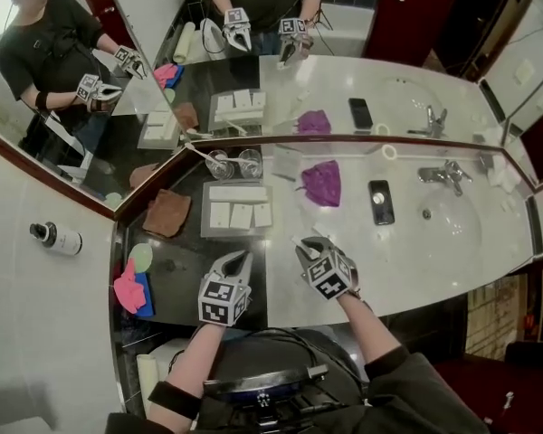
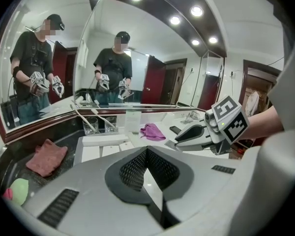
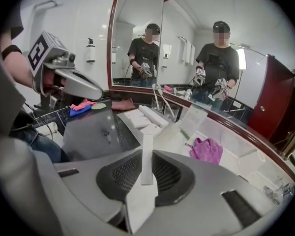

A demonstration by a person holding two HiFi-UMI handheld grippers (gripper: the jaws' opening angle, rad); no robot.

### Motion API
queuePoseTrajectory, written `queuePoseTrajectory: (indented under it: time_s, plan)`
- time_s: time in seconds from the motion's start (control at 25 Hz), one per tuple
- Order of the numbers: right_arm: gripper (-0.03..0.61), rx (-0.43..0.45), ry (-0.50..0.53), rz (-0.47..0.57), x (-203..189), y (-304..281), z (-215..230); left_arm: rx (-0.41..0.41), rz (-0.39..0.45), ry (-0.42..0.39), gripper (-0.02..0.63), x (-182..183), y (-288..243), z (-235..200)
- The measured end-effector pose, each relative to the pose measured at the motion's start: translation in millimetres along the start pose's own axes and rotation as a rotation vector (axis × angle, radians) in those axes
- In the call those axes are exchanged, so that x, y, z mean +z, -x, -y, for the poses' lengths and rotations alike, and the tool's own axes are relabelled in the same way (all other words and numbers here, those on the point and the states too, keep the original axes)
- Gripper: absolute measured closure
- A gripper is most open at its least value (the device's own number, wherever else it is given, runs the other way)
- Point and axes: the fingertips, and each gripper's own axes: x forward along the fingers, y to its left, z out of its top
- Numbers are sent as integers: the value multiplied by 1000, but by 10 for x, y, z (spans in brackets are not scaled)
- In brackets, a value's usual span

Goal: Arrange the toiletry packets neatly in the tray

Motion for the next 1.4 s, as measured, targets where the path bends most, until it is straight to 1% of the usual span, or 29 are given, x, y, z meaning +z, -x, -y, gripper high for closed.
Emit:
queuePoseTrajectory:
  time_s: [0.16, 0.32, 0.56, 0.72, 0.84, 1.08, 1.28, 1.4]
  plan:
    - [498, -2, 57, 31, 293, 20, -222, -9, -4, 3, 614, -66, 113, -138]
    - [497, 18, 135, 34, 534, -107, -423, -7, -6, 15, 614, -105, 187, -319]
    - [497, 48, 231, 31, 940, -517, -643, 16, -12, 31, 614, -149, 244, -707]
    - [499, 60, 325, 26, 1281, -873, -739, 39, -23, 47, 614, -171, 216, -1045]
    - [497, 64, 397, 12, 1460, -1156, -780, 55, -33, 68, 614, -195, 160, -1292]
    - [497, 71, 492, -33, 1650, -1700, -744, 70, -50, 93, 614, -240, 15, -1676]
    - [497, 79, 550, -87, 1637, -2053, -712, 80, -60, 117, 614, -292, -51, -1910]
    - [497, 84, 567, -104, 1648, -2175, -705, 90, -60, 136, 614, -314, -45, -2008]
